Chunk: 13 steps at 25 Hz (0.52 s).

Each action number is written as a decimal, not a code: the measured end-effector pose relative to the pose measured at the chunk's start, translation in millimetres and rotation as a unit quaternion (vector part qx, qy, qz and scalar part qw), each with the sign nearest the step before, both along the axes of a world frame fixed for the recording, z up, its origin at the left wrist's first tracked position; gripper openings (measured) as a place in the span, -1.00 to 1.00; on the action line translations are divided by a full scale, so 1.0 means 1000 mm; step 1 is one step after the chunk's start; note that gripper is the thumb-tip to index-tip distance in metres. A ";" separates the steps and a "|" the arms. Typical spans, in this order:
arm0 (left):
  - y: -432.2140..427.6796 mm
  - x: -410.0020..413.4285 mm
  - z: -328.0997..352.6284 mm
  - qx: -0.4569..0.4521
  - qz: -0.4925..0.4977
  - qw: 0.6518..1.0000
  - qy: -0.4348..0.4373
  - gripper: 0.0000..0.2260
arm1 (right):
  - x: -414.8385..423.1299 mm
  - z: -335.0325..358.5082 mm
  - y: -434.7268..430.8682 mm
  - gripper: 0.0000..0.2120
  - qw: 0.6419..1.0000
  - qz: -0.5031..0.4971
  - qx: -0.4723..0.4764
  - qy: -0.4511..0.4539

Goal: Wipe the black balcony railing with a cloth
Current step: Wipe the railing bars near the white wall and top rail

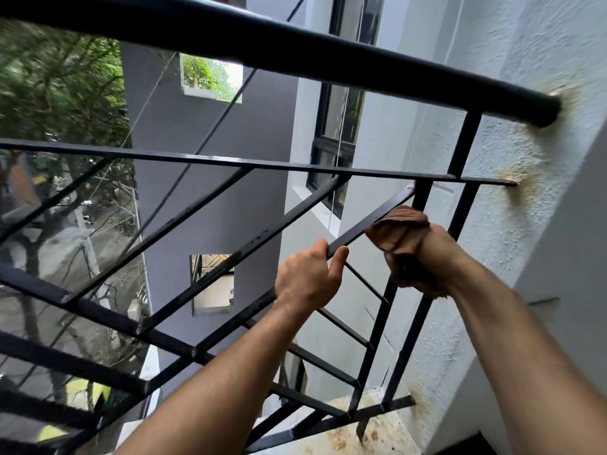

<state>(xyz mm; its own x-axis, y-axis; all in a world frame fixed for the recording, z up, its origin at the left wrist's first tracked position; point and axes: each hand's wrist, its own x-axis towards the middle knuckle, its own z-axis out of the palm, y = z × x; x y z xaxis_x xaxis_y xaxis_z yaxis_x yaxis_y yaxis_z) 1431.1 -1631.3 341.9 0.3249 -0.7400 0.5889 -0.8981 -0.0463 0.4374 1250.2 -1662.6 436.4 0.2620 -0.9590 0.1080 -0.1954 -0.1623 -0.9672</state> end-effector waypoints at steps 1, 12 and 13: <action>-0.001 0.001 0.001 0.002 0.001 1.000 0.000 -0.51 | -0.002 0.004 0.013 -0.77 0.997 0.048 -0.034 -0.051; 0.018 0.029 0.026 -0.019 -0.272 0.808 0.523 -0.37 | 0.087 -0.030 0.048 -0.82 0.915 0.043 -0.212 0.340; 0.023 0.039 0.027 -0.011 -0.285 0.778 0.560 -0.42 | 0.102 -0.051 0.061 -0.76 0.895 0.102 -0.214 0.379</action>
